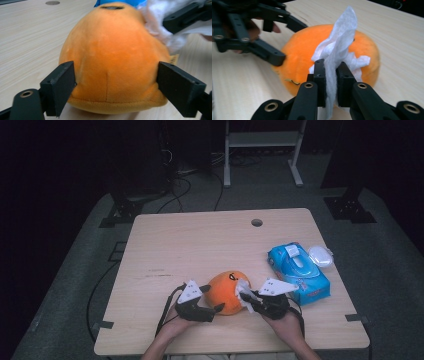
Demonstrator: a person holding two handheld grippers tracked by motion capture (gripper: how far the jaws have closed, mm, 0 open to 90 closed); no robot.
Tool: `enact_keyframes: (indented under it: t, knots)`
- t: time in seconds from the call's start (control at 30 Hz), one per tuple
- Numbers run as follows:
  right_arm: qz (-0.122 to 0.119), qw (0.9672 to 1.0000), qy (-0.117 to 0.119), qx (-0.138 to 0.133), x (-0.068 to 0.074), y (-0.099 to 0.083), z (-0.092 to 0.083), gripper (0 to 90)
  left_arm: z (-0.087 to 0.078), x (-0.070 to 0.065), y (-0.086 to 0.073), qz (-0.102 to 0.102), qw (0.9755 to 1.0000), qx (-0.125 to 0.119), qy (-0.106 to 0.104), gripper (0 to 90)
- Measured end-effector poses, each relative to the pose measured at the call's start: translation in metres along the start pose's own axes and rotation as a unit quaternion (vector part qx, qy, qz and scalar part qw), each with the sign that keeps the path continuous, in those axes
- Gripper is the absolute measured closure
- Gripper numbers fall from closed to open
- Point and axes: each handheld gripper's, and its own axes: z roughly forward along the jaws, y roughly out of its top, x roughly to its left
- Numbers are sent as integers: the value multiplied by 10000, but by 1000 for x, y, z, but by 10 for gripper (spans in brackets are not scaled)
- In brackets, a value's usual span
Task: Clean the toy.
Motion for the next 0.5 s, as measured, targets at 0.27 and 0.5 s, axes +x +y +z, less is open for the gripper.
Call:
enact_keyframes:
  t: [0.27,0.5]
  knots:
    - [-80,9997,-117,-222,-3,12,-8,799,4,-6,1,273,9996,-7,-59,260]
    - [251,9994,-221,-47,-28,-3,-4,799,1,-3,6,204,9996,-173,-13,194]
